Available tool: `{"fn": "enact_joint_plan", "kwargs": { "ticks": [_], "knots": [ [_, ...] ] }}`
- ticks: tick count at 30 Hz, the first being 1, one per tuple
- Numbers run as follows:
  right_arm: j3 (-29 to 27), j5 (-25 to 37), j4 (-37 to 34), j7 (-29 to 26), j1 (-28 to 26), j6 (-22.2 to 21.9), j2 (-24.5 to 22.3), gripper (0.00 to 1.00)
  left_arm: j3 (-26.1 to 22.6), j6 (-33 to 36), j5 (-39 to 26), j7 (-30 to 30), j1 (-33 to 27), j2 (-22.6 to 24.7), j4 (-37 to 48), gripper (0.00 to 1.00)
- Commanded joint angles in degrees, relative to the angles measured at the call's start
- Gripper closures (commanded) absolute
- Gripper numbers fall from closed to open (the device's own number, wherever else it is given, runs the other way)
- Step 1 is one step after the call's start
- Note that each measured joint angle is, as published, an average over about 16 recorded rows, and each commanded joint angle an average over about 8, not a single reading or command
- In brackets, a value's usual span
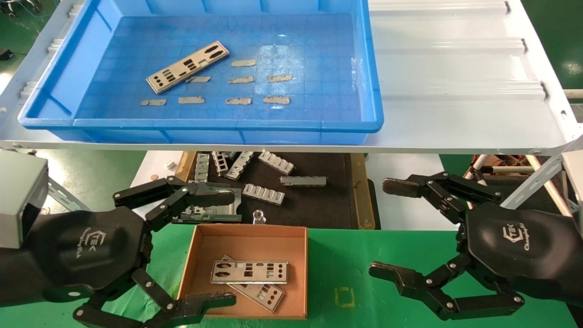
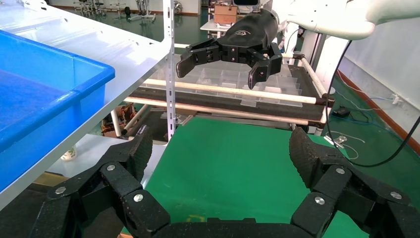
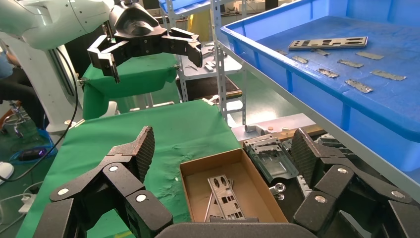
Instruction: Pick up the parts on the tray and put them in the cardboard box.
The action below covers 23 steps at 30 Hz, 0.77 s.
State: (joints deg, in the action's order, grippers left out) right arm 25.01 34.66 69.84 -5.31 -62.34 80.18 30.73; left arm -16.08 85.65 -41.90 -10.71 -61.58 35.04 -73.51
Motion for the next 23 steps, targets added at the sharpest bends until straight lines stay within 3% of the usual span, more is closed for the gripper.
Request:
{"fn": "enact_joint_plan", "kwargs": {
  "ticks": [1, 23],
  "knots": [
    [0.0, 0.0, 0.0, 0.0, 0.0, 0.0, 0.0, 0.00, 0.0, 0.0, 0.0, 0.0, 0.0, 0.0, 0.0, 0.00],
    [0.0, 0.0, 0.0, 0.0, 0.0, 0.0, 0.0, 0.00, 0.0, 0.0, 0.0, 0.0, 0.0, 0.0, 0.0, 0.00]
  ]
}}
